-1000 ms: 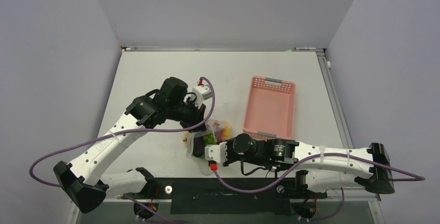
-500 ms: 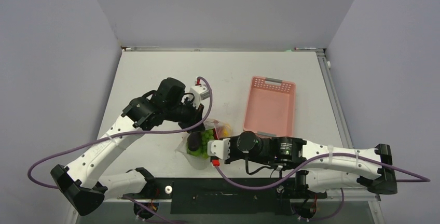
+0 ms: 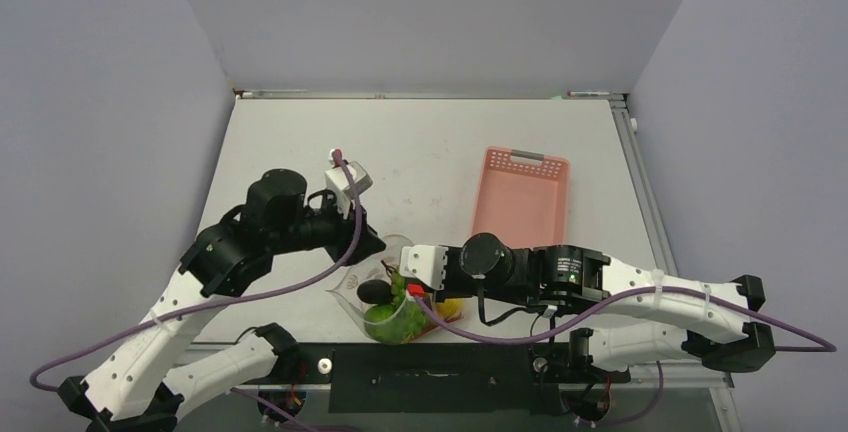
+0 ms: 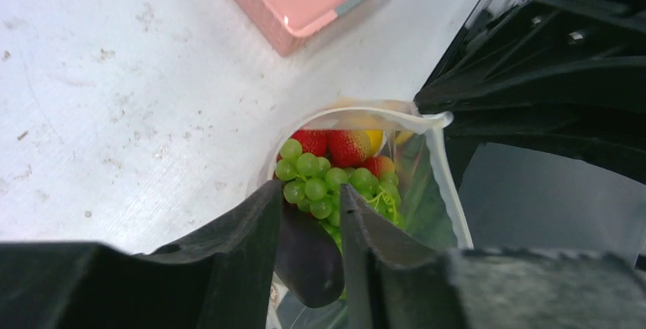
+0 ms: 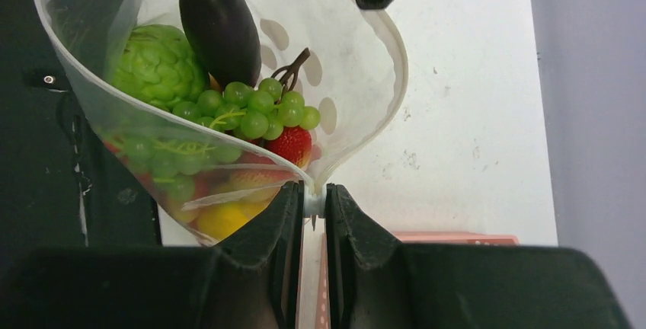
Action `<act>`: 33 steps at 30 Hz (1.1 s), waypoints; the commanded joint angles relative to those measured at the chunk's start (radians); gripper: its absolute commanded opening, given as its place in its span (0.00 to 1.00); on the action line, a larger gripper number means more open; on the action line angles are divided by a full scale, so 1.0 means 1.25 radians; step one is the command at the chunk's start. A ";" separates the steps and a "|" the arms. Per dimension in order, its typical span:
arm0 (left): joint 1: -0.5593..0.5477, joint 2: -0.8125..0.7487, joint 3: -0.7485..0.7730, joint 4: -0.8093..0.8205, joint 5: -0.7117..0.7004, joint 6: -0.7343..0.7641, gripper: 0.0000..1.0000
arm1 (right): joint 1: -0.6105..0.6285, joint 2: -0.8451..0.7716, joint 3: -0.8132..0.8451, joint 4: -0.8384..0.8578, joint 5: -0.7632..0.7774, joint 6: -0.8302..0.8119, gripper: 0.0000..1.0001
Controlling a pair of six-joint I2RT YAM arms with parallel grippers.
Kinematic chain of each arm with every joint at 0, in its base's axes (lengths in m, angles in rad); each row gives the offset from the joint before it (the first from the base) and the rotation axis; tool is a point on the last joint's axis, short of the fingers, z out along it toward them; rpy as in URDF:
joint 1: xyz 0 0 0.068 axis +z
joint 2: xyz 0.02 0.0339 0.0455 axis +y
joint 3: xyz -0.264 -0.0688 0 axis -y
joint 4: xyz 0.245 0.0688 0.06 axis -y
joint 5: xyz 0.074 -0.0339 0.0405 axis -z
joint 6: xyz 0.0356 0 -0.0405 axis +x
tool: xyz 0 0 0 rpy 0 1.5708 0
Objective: Place the food in the zip-top bag and seal the zipper
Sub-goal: Adjust the zipper food storage bag at the center of the board.
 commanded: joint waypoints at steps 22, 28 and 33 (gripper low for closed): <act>-0.002 -0.271 -0.239 0.438 0.261 -0.020 0.90 | 0.006 0.108 0.280 -0.172 -0.162 0.164 0.05; -0.002 -0.244 -0.256 0.503 0.296 -0.027 0.97 | 0.006 0.114 0.301 -0.175 -0.202 0.162 0.05; -0.002 -0.223 -0.274 0.564 0.345 -0.037 0.99 | 0.006 0.111 0.311 -0.166 -0.225 0.164 0.05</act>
